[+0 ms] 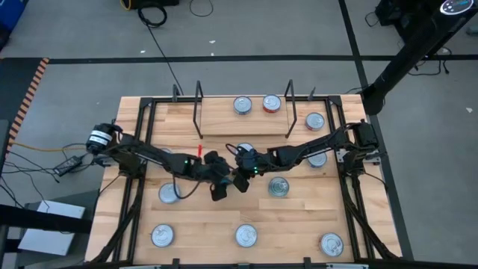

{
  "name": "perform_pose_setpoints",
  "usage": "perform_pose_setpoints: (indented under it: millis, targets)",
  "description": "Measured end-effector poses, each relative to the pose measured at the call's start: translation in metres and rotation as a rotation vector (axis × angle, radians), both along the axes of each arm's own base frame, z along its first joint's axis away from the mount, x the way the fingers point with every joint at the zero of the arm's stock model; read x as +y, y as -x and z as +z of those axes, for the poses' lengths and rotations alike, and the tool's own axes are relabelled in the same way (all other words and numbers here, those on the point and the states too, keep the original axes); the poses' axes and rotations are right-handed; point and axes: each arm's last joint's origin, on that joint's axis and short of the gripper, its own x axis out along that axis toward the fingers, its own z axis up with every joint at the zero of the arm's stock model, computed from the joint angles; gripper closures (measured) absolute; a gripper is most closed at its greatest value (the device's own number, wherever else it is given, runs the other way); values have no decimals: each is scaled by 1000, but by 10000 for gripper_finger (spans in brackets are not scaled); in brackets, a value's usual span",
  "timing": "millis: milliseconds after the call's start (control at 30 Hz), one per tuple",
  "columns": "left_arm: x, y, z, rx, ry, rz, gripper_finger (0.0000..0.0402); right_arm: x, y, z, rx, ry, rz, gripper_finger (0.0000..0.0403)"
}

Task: Stack canned seafood by type on shelf
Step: Put the center light blue tuna can on the shelf

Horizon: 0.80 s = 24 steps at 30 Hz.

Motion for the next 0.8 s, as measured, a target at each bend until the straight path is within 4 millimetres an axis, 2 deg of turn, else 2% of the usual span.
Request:
perform_pose_setpoints:
  millis: [267,800]
  targets:
    - [2,-1,14,76,-88,16,125,0,0,1,0,-5,5,392]
    - [-2,-1,13,112,-75,-159,208,1,0,1,3,-20,23,392]
